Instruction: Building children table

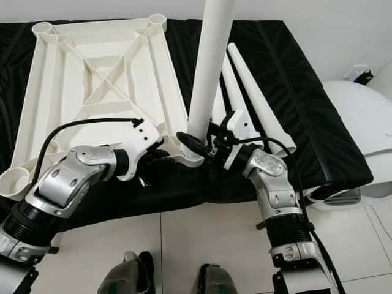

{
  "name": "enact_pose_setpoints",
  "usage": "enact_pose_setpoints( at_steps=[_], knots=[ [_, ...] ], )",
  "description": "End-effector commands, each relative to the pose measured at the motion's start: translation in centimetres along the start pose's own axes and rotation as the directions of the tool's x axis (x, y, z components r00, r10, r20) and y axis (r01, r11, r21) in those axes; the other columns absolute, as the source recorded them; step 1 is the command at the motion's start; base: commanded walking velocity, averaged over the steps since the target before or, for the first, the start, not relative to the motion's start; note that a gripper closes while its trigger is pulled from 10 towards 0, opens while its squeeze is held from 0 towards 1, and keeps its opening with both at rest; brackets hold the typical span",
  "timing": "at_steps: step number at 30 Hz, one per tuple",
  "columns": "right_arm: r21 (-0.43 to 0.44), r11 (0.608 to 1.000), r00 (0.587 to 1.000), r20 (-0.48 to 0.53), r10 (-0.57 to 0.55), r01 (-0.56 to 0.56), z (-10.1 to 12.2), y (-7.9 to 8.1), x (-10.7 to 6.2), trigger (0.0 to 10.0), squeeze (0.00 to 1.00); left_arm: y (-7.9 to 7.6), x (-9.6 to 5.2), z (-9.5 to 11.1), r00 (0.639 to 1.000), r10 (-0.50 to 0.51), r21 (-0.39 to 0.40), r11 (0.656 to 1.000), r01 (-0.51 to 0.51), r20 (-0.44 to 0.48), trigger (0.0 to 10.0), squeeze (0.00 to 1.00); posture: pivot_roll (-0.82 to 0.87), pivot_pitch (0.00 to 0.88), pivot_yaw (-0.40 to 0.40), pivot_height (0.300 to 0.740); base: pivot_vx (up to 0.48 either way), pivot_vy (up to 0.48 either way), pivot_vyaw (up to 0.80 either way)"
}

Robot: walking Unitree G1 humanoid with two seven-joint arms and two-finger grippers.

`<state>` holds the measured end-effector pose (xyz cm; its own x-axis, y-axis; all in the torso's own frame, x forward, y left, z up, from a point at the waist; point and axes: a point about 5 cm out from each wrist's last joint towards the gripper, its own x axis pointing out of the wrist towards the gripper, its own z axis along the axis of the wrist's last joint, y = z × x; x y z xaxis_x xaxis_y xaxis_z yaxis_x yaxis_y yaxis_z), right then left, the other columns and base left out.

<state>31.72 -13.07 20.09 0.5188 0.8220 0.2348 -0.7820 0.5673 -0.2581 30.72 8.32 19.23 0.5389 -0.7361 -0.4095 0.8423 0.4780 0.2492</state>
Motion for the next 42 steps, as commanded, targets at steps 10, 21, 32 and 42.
enact_pose_setpoints(
  at_steps=[10,21,32,42],
  knots=[
    [0.025,0.978,0.978,-0.044,-0.204,0.205,-1.1,-0.5,-2.0,10.0,0.00,0.7,-0.9,0.7,0.998,0.065,0.016,0.998,-0.065,0.027,10.0,0.00,-0.03,0.200,0.001,0.740,0.000,0.000,0.00],
    [0.031,0.944,0.945,-0.020,-0.327,0.327,-0.9,0.5,-2.0,10.0,0.00,0.7,-0.9,0.7,0.997,0.066,0.017,0.998,-0.066,0.031,10.0,0.00,-0.03,0.193,0.001,0.740,0.000,0.000,0.00],
    [0.035,0.920,0.920,-0.006,-0.391,0.391,-0.8,1.4,-1.9,10.0,0.00,0.8,-0.9,0.8,0.998,0.064,0.020,0.998,-0.065,0.029,10.0,0.00,-0.03,0.193,0.006,0.740,0.000,0.000,0.00],
    [0.024,0.883,0.884,-0.005,-0.468,0.468,-0.6,2.5,-1.7,10.0,0.00,0.9,-0.9,0.9,0.997,0.068,0.017,0.998,-0.068,0.033,10.0,0.00,-0.03,0.200,0.002,0.740,0.000,0.000,0.00]
  ],
)
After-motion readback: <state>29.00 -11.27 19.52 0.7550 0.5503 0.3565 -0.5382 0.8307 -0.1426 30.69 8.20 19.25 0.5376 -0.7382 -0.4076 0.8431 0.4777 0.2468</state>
